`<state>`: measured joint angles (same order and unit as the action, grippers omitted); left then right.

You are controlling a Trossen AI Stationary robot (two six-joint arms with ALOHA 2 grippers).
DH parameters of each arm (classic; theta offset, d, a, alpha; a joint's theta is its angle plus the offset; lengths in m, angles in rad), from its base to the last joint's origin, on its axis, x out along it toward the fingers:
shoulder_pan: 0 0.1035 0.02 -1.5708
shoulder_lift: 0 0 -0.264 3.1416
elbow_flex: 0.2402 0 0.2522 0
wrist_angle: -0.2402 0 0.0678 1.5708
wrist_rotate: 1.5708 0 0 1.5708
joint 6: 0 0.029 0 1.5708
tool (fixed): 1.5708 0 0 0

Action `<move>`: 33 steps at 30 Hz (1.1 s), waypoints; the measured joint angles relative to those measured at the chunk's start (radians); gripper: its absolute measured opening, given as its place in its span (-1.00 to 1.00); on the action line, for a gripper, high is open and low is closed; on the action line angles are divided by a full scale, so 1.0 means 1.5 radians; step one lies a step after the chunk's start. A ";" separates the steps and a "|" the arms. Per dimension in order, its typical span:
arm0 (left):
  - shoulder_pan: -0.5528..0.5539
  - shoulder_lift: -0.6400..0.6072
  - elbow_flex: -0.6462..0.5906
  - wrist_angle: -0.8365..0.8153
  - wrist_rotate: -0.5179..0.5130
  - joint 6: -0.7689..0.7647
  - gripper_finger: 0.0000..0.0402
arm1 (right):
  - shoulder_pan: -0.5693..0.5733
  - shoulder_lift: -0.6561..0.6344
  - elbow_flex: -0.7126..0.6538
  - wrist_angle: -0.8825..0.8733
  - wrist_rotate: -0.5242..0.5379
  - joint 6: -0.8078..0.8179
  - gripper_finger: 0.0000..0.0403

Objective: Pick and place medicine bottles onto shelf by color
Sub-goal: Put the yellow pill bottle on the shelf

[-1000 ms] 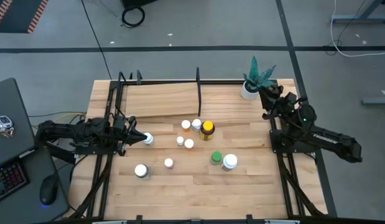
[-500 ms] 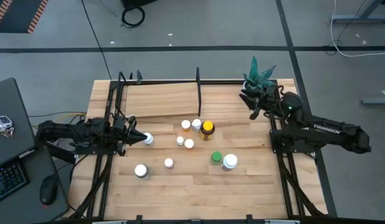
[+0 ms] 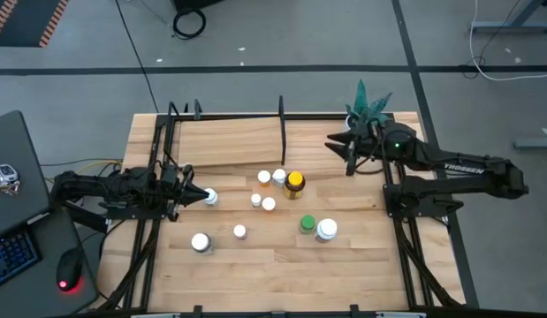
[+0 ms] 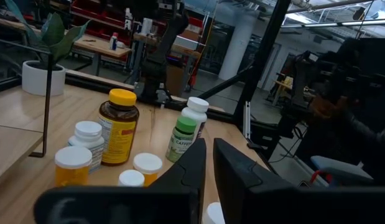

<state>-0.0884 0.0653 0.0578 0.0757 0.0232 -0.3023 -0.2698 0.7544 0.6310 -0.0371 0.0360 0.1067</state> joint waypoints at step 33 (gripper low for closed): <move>0.000 0.000 0.000 0.001 0.000 0.000 -0.86 | 0.139 0.272 0.355 -0.415 0.033 -0.043 0.37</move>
<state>-0.0885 0.0654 0.0578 0.0765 0.0228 -0.3026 -0.0616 1.1630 1.1639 -0.6590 0.0853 0.0415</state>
